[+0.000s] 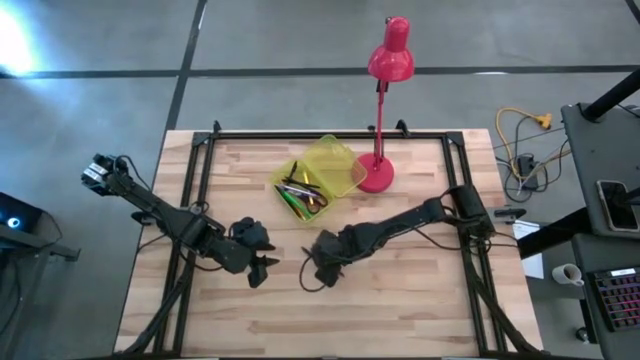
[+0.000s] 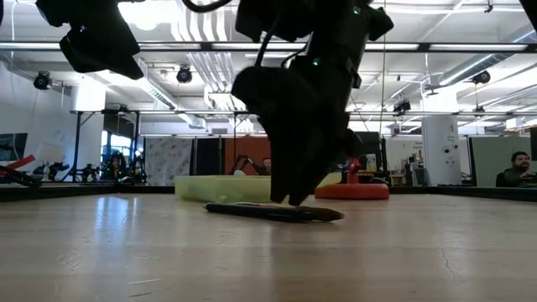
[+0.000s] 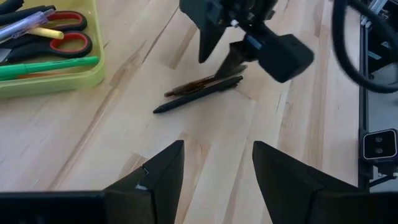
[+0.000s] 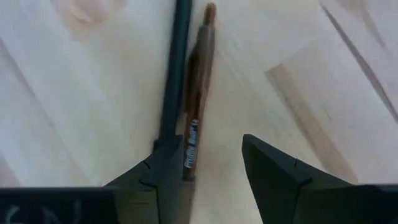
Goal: Pick & place school supplies into a supply box
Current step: Put the brown pen into the yellow supply box
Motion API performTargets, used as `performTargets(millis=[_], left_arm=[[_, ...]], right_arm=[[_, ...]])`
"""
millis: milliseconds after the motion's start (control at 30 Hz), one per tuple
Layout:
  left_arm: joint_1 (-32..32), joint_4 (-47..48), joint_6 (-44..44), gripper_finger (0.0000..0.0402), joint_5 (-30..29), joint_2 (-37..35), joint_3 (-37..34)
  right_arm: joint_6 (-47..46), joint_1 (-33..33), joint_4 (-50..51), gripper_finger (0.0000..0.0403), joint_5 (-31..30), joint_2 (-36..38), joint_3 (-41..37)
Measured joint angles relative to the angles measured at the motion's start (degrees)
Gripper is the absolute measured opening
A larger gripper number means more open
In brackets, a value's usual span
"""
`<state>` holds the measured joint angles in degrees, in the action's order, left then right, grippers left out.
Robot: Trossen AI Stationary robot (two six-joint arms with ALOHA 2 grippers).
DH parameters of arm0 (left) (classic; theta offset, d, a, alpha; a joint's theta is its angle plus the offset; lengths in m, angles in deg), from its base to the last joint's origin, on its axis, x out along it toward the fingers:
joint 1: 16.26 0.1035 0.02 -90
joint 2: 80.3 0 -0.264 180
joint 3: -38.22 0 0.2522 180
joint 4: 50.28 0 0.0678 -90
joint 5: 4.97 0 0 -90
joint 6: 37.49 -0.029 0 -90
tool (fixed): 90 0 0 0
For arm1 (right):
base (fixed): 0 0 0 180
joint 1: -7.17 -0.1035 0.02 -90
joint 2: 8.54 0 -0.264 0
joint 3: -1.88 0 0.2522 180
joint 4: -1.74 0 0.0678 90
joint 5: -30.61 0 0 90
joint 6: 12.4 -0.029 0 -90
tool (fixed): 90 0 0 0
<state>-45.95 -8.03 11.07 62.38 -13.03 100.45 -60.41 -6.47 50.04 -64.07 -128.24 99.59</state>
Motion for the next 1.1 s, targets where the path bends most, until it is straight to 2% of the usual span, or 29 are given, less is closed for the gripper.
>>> performTargets(millis=[400, 600, 733, 933, 1033, 1100], left_arm=[[0.0, 0.0, 0.0, 0.0175, 0.0, 0.0, 0.0], [0.0, 0.0, 0.2, 0.0175, 0.0, 0.0, 0.0], [0.0, 0.0, 0.2, 0.0175, 0.0, 0.0, 0.0], [0.0, 0.0, 0.2, 0.0175, -0.2, 0.0, 0.0], [0.0, 0.0, 0.2, 0.0175, -0.2, 0.0, 0.0], [0.0, 0.0, 0.2, 0.0175, -0.2, 0.0, 0.0]], right_arm=[[-2.7, -0.7, -0.1, 0.0140, -1.5, 0.3, -3.0], [-3.5, -0.8, 5.8, 0.0120, -7.8, 0.4, -2.7], [0.5, -0.6, 6.4, 0.0095, -8.2, 0.5, -3.5], [0.2, -0.3, 5.9, 0.0023, -6.5, 1.0, -5.3], [0.2, -0.5, 6.3, 0.0019, -6.5, 2.4, -4.7], [0.1, -0.7, 6.7, 0.0017, -9.0, 4.1, -3.6]])
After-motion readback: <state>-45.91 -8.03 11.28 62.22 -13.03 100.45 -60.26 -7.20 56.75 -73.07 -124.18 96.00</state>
